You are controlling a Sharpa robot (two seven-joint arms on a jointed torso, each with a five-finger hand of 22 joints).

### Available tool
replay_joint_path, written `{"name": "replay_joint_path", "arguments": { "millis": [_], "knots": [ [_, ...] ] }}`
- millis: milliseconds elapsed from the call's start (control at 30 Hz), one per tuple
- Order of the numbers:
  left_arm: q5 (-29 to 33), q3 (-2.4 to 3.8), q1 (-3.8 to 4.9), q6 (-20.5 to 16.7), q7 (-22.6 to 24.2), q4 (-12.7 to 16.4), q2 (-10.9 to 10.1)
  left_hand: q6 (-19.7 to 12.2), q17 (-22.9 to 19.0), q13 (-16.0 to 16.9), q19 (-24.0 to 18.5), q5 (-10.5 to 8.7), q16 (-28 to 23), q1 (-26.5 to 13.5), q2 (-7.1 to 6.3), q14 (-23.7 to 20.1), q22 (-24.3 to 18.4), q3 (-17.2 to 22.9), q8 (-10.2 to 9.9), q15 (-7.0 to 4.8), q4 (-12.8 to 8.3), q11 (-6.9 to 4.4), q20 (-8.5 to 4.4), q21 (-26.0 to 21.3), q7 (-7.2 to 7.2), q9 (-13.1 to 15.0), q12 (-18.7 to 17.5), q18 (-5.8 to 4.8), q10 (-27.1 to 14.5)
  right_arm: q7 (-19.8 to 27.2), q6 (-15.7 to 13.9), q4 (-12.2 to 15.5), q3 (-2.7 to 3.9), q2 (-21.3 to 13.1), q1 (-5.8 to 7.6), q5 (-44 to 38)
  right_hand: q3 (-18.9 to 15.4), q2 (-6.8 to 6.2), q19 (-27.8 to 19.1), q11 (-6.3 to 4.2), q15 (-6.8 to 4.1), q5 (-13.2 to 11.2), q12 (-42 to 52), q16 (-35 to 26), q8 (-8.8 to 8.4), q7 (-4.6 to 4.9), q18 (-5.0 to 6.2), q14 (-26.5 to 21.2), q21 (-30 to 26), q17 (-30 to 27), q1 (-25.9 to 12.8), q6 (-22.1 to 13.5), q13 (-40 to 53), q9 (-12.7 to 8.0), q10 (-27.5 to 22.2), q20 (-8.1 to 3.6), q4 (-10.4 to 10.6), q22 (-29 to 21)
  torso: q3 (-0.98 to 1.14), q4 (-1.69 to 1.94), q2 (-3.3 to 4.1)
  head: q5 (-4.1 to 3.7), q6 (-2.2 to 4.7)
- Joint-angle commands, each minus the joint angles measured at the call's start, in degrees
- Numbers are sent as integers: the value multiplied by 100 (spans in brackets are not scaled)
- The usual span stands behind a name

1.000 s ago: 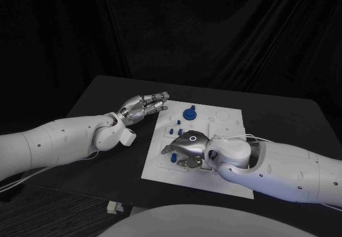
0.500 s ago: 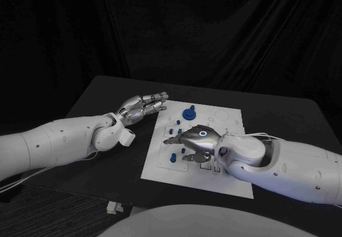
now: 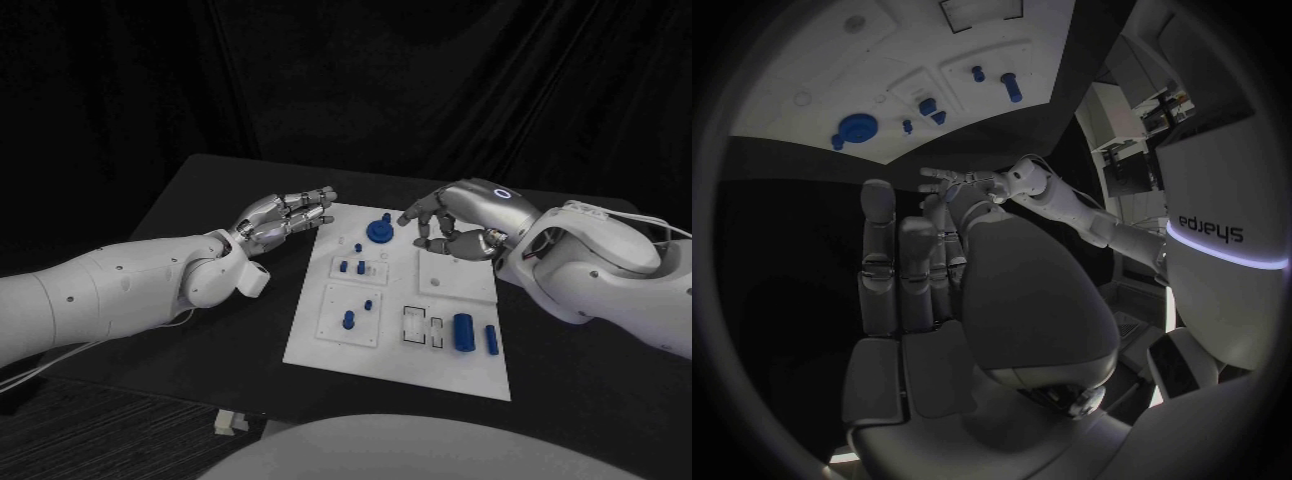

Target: Assemble the parts on the task board

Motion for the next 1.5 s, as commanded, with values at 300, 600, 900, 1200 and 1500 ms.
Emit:
{"name": "replay_joint_path", "arguments": {
  "millis": [300, 600, 900, 1200, 1500],
  "knots": [
    [39, 6, -6, 38, 420, 4, 35, 55, 8, 10, 26, 21, 29, 54, 12, 4, 18, 54, 35, 29, -9, 47, 2, 13, 2, 11, 40, -55, 2, -2059, 1976, -221, -4, -225, -59, 465, -815, 192, 1641, -220, -173, -781, 2525, 2066, 262, -280, -720, 1410, 4541, 3195, -2722, 1312, 4721, 329, 3374, -235, 1046, 1229, -16, -9, -6, -90, -1],
    [39, 6, -7, 77, 430, -9, 74, 83, 8, 14, 38, 31, 33, 56, 26, 4, 14, 81, 39, 31, -9, 72, 2, 15, 20, 14, 61, -69, 18, -3131, 3153, -319, -4, -130, -190, 238, -760, 156, 1647, -433, -412, -1376, 2525, 2066, 439, -517, -735, 1410, 4749, 3195, -4390, 2120, 4721, 592, 3374, -443, 1077, 1249, 1, -4, 9, -139, -1],
    [39, 6, -8, 87, 437, 1, 58, 274, 7, 19, 49, 33, 38, 57, 20, -1, -3, 120, 77, 19, -13, 132, 1, 14, 65, 36, 95, -98, 48, -3393, 3717, -377, -4, -51, -334, 366, -904, 296, 1720, -524, -501, -1378, 2525, 2066, 459, -607, -785, 1410, 5004, 3195, -4460, 2319, 4721, 741, 3374, -533, 1054, 1313, 0, 2, 5, -117, -1],
    [39, 6, -14, 99, 439, -7, 51, 315, 6, 18, 49, 33, 37, 57, 16, -5, -12, 127, 87, 15, -14, 144, 1, 13, 75, 40, 96, -105, 51, -3402, 3559, -415, -4, -6, -422, 481, -958, 321, 1699, -490, -489, -1154, 2525, 2066, 275, -560, -783, 1410, 5023, 3195, -3970, 2162, 4721, 846, 3374, -535, 1017, 1307, 0, 2, 4, -122, -1],
    [39, 6, -21, 94, 424, -1, 30, 329, 6, 18, 48, 34, 37, 58, 15, -5, -18, 131, 91, 14, -15, 150, 1, 11, 80, 42, 96, -108, 52, -3347, 3286, -466, -4, 21, -534, 579, -992, 388, 1675, -487, -481, -914, 2525, 2066, 273, -560, -773, 1410, 5000, 3195, -3792, 2164, 4721, 995, 3374, -523, 1024, 1294, 0, 1, 4, -99, -1]
  ]
}}
